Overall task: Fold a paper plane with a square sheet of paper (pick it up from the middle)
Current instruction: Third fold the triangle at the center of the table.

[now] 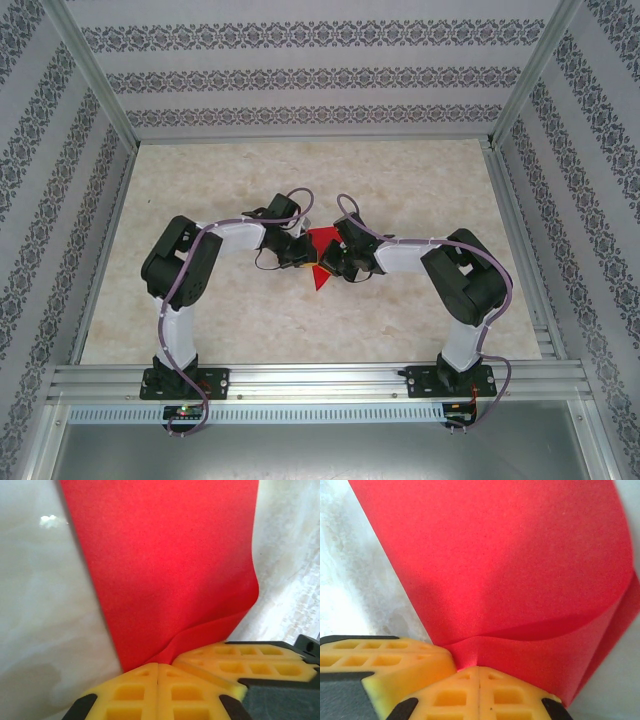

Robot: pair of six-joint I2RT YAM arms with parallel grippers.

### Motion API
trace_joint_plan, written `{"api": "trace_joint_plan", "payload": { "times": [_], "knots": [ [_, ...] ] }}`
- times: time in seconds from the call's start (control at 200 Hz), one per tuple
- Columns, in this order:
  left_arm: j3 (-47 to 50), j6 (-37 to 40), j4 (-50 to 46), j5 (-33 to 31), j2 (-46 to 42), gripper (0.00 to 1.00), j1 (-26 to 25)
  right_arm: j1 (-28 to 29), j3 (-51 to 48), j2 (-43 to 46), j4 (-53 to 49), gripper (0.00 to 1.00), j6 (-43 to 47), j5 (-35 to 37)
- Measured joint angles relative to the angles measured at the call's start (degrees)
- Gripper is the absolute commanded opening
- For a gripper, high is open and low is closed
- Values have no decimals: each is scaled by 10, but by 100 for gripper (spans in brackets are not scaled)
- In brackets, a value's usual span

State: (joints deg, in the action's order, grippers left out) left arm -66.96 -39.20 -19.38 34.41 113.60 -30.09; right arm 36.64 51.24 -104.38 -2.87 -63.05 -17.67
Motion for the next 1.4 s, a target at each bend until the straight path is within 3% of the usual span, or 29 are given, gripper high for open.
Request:
{"api": "trace_joint_plan", "payload": {
  "times": [0.365,0.609,1.399],
  "knots": [
    [-2,10,-5,-7,2,2,-1,-14,-38,40,28,7,33,-18],
    [-2,15,-5,-8,2,1,-1,-40,-55,94,56,6,80,-36],
    [-10,17,-18,-21,3,1,-4,-57,-56,30,37,3,132,-60]
  ]
}}
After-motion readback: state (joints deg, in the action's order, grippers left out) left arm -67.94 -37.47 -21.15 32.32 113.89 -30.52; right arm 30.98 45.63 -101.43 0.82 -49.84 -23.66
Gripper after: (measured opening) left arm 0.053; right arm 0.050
